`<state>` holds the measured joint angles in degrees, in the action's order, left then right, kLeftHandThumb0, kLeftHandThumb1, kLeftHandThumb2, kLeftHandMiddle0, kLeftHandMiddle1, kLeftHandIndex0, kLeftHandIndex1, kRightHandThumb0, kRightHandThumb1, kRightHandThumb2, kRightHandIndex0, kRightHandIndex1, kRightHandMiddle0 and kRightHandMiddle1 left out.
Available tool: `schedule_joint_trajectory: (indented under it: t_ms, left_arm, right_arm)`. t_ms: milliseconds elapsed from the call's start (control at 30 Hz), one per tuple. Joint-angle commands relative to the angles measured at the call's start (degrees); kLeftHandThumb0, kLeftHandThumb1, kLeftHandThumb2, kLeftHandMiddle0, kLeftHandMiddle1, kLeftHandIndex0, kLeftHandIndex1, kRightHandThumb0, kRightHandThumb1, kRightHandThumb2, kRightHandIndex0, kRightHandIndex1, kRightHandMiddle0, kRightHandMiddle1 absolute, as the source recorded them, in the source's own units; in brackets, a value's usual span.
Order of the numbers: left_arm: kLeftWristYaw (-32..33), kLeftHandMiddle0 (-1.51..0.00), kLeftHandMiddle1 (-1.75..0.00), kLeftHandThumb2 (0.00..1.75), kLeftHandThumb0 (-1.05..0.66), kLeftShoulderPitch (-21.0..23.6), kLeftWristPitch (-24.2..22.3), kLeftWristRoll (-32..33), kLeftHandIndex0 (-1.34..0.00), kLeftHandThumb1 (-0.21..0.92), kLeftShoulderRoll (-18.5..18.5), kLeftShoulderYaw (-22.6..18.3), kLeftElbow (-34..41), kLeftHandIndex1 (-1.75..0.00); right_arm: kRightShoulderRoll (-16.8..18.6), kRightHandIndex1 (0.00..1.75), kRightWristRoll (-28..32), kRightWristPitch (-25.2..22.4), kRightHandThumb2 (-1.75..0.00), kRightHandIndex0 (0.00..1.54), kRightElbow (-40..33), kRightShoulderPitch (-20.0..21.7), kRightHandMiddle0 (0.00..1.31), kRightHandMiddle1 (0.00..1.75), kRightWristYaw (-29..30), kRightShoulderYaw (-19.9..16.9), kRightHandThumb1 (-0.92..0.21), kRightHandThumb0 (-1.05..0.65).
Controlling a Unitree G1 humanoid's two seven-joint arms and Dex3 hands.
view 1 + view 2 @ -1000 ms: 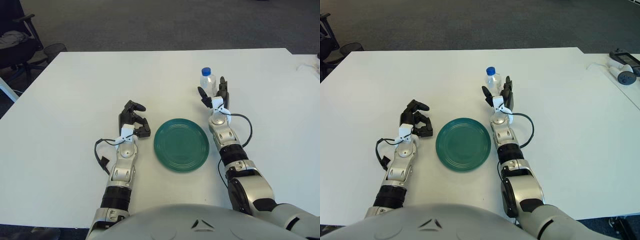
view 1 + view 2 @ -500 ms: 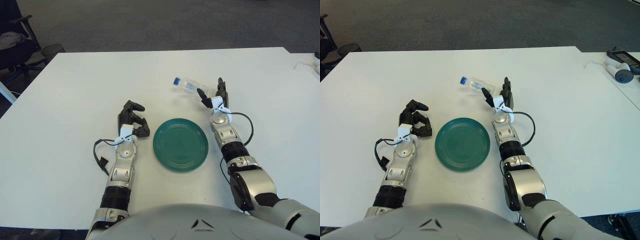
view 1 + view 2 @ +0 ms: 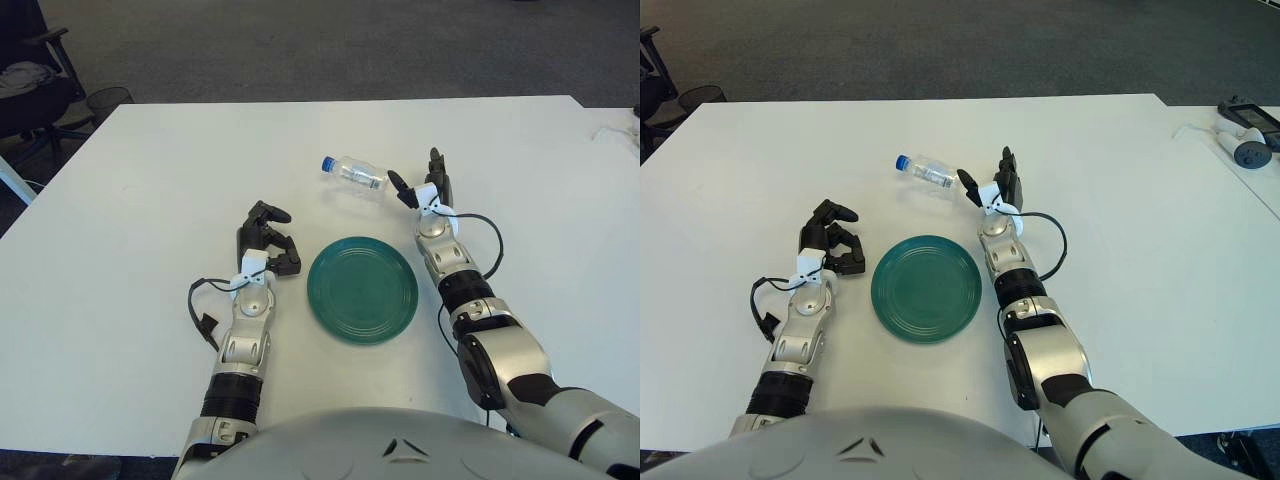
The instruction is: Put the bottle into the plate.
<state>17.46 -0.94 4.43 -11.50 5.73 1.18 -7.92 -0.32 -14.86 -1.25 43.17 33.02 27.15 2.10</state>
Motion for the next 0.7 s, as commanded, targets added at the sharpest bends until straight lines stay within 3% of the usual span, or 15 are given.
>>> schedule_joint_trajectory:
  t_ms: [0,667]
  left_arm:
    - [0.28,-0.88,-1.74,1.74,0.0,-2.39,-2.49,-0.21,-0.68,-0.06,0.01,-0.16,-0.88,-1.75]
    - [0.23,-0.88,-1.74,1.75,0.0,-1.85,-2.9,-0.48,-0.68,-0.06,-0.36,-0.21,-1.54,-1.75]
  right_arm:
    - [-0.12,0.01,-0.2,-0.6,-0.35,0.06,1.05,1.64,0.0,0.15,0.57,-0.09,-0.92,-1.05]
    - [-0.23,0.01,-0.24,-0.05,-0.34,0.07,2.68,2.43,0.0,0.17,0.9,-0.02,-0.92,-1.04]
